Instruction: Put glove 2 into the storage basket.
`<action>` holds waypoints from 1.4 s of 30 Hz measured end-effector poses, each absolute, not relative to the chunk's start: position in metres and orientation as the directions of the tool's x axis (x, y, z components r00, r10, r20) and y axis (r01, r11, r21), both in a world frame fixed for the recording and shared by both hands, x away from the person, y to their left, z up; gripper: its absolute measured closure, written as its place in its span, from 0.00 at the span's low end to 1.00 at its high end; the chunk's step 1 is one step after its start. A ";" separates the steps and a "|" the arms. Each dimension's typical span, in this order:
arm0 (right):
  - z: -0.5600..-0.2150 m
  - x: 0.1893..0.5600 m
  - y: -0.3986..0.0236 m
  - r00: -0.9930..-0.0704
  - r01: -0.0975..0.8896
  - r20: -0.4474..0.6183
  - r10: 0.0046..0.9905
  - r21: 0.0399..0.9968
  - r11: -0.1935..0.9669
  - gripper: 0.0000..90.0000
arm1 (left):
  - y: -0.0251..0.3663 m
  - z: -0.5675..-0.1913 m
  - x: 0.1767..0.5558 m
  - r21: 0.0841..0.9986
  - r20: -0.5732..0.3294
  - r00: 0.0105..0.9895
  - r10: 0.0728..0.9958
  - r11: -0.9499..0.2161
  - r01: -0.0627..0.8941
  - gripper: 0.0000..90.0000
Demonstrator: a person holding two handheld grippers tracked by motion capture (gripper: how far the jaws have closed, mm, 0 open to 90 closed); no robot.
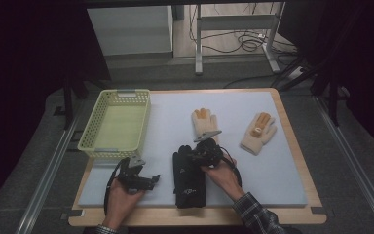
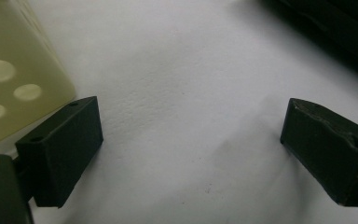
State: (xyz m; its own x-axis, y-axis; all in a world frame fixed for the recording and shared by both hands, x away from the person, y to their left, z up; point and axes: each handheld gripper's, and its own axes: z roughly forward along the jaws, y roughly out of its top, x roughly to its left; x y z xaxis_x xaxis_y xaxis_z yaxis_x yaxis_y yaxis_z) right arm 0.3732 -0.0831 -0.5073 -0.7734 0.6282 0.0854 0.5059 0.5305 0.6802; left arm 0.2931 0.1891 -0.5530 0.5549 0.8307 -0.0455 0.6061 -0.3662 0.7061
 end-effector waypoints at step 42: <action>-0.533 0.298 -0.110 -0.892 0.350 0.055 0.448 0.712 0.609 0.92 | 0.231 -0.555 0.285 0.688 -0.045 0.487 0.872 -0.327 0.648 0.00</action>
